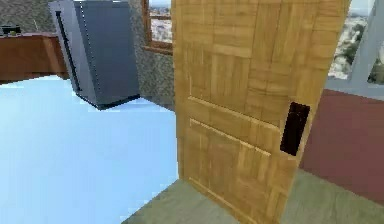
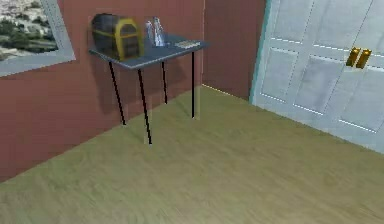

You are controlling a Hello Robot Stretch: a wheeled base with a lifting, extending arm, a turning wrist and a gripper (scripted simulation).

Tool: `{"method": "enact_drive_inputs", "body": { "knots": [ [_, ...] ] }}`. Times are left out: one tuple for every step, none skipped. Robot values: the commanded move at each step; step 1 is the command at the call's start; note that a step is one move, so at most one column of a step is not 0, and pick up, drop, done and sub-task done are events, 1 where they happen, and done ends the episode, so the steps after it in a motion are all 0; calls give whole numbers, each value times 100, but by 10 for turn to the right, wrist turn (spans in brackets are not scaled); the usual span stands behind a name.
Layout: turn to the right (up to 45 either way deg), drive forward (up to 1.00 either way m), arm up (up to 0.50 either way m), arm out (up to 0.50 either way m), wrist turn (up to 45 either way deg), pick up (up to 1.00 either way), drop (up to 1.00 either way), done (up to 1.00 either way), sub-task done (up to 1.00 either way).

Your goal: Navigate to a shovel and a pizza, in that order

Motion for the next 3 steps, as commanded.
{"method": "enact_drive_inputs", "body": {
  "knots": [
    [-390, 0, 0, 0, 0, 0, 0, 0, 0],
    [0, 100, 0, 0, 0, 0, 0, 0, 0],
    [0, 100, 0, 0, 0, 0, 0, 0, 0]
  ]
}}
